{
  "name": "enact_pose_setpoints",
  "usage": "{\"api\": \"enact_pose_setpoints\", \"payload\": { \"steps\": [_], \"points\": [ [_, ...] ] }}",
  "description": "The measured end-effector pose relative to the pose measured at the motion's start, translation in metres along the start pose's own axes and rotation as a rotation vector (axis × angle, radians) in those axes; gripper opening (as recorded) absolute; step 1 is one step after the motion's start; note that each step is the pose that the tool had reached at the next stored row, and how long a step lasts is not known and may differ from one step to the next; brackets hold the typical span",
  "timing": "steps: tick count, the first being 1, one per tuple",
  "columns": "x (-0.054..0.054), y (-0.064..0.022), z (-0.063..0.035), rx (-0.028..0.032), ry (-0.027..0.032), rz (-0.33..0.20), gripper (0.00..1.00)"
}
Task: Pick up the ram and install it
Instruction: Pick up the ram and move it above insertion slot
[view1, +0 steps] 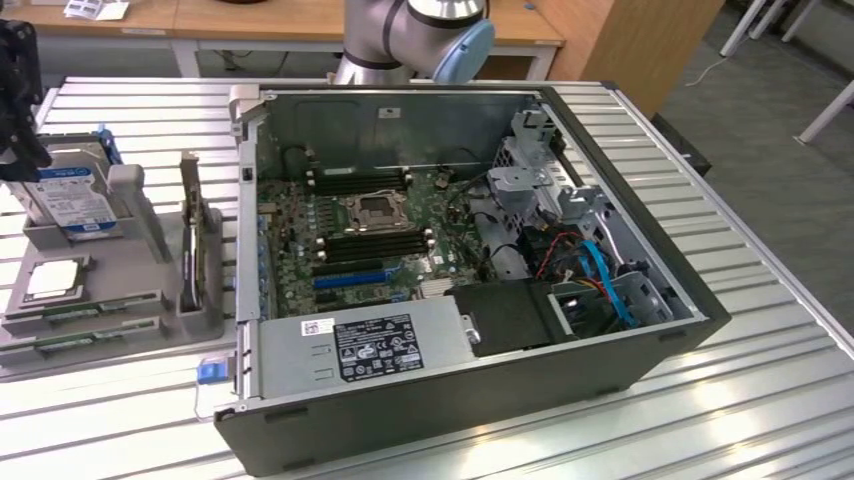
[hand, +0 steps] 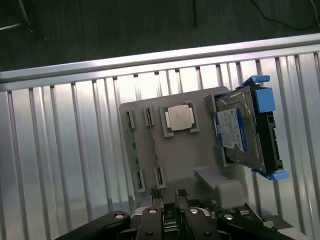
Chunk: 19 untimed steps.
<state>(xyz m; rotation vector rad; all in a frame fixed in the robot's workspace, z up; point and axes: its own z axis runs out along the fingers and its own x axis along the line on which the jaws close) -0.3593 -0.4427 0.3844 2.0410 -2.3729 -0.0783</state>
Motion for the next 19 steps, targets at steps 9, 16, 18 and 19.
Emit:
{"api": "enact_pose_setpoints", "payload": {
  "steps": [9, 16, 18, 19],
  "points": [
    [0.0, -0.0005, 0.012, -0.0001, 0.0001, -0.003, 0.24],
    [0.001, -0.0011, 0.0247, -0.0001, 0.0001, -0.003, 0.24],
    [0.001, -0.0012, 0.0282, -0.0001, 0.0001, -0.003, 0.24],
    [0.001, -0.0013, 0.03, -0.0001, 0.0, -0.003, 0.24]
  ]
}}
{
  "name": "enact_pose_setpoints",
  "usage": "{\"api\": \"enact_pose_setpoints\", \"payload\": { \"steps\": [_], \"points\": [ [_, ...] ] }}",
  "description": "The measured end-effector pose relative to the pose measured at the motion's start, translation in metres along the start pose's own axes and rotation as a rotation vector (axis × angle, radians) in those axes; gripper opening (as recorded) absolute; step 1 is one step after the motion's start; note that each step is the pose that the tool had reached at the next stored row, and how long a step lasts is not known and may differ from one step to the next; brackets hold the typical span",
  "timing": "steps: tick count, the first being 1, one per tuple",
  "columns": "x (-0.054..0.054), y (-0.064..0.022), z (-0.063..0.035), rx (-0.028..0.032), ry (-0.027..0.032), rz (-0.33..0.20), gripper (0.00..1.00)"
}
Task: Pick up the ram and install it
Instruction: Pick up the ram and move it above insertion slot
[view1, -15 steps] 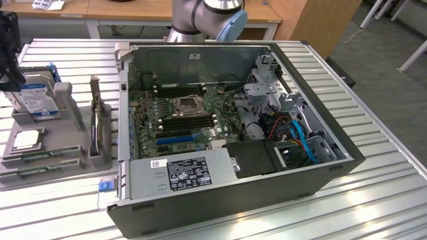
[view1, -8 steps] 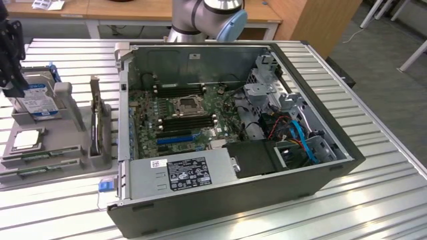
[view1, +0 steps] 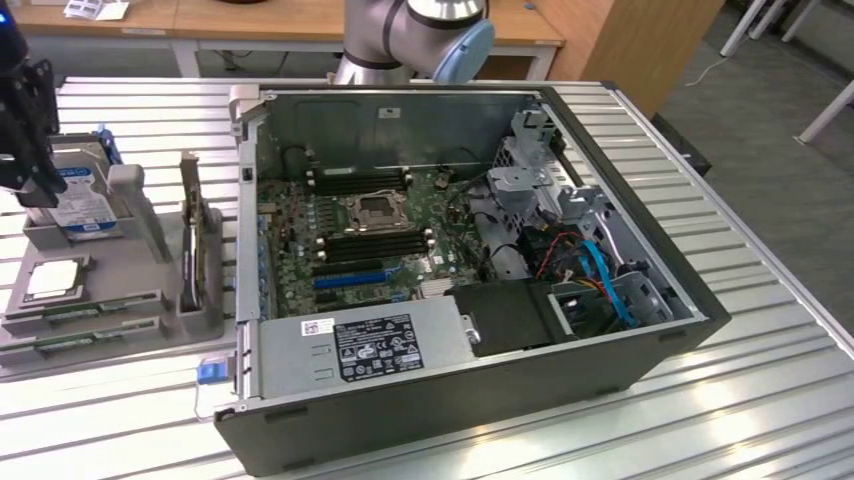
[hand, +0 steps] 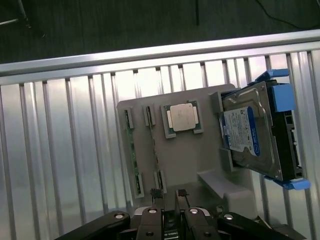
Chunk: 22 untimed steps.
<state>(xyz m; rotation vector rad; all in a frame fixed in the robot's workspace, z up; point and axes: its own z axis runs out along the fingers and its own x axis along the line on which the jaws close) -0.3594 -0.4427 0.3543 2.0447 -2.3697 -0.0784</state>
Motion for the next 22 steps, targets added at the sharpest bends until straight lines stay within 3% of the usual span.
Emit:
{"api": "enact_pose_setpoints", "payload": {
  "steps": [19, 22],
  "points": [
    [0.001, -0.0016, 0.0345, -0.0001, 0.0001, 0.0, 0.24],
    [0.001, -0.0018, 0.04, -0.0007, 0.0009, -0.02, 0.24]
  ]
}}
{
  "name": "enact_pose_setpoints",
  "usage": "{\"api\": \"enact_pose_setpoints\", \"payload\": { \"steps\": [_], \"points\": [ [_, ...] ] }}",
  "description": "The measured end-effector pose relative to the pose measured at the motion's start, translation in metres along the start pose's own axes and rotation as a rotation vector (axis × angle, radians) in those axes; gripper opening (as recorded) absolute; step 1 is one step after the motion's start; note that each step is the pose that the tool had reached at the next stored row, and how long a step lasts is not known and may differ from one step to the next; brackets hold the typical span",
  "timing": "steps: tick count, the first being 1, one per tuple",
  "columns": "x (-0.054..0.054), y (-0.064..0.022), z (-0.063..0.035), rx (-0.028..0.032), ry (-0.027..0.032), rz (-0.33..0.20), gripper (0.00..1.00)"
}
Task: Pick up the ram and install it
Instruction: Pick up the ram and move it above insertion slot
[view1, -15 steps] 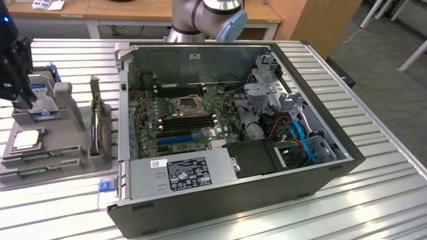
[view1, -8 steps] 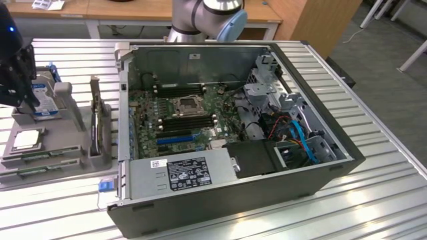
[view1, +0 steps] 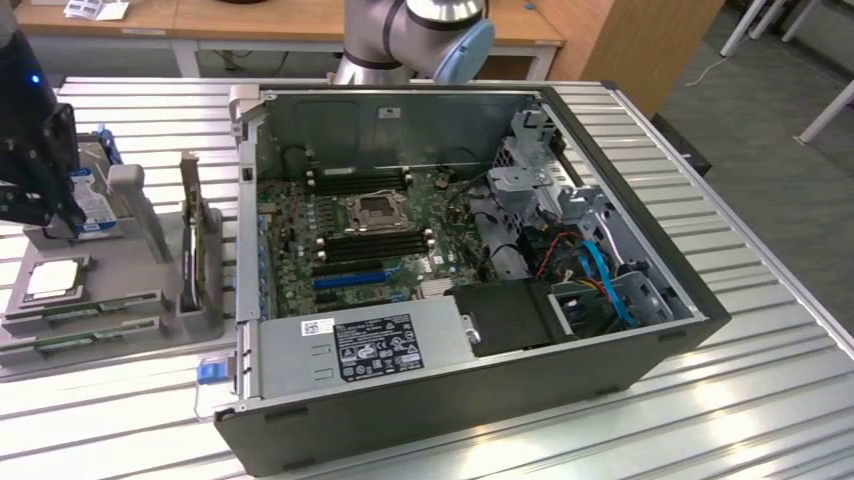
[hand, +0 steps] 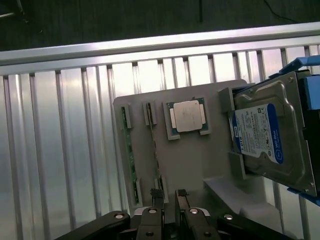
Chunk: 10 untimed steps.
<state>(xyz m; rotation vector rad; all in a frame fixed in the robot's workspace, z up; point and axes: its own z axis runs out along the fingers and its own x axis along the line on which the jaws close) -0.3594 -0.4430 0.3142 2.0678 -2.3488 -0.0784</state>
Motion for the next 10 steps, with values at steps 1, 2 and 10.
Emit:
{"api": "enact_pose_setpoints", "payload": {
  "steps": [1, 2, 10],
  "points": [
    [0.0, -0.0001, 0.0018, -0.0004, 0.0005, -0.01, 0.24],
    [0.0, -0.0002, 0.0035, -0.001, 0.0011, -0.023, 0.24],
    [0.007, -0.0016, 0.0158, -0.0066, 0.0037, -0.042, 0.24]
  ]
}}
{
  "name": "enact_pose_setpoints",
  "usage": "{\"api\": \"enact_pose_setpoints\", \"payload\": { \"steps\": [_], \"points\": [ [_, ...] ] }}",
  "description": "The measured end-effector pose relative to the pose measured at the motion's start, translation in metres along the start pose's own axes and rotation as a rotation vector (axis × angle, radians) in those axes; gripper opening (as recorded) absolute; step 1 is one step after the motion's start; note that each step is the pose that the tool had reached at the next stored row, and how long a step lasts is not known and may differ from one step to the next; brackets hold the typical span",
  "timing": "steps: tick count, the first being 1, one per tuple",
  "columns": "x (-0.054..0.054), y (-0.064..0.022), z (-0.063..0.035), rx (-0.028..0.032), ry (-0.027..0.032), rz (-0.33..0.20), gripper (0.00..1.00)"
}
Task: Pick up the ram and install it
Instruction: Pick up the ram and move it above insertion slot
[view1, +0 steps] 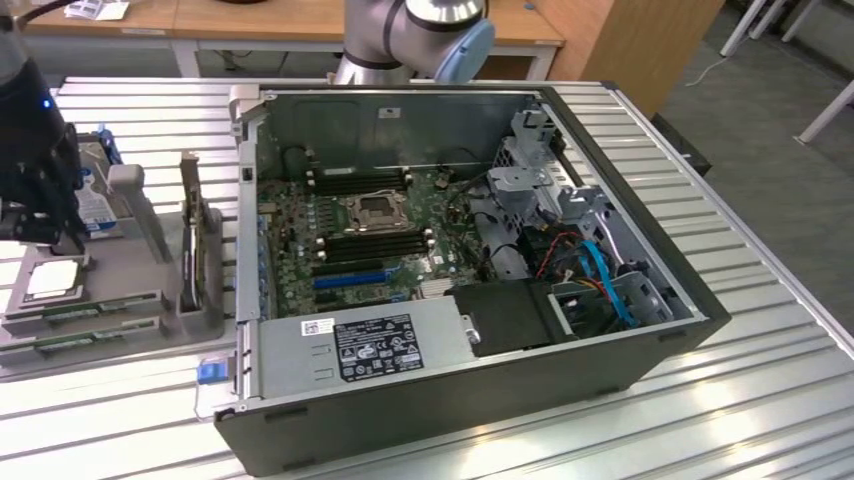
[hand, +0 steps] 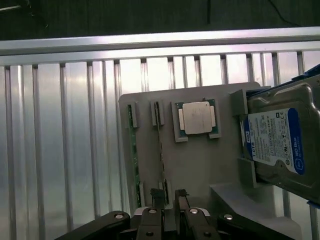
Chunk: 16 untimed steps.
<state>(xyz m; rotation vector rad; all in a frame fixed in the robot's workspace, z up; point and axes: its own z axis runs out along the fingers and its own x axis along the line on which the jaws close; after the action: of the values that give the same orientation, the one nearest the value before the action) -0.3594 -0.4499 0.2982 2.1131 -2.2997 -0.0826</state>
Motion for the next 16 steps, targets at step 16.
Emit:
{"api": "enact_pose_setpoints", "payload": {
  "steps": [16],
  "points": [
    [0.044, -0.0047, 0.0215, -0.0144, 0.0014, -0.006, 0.24]
  ]
}}
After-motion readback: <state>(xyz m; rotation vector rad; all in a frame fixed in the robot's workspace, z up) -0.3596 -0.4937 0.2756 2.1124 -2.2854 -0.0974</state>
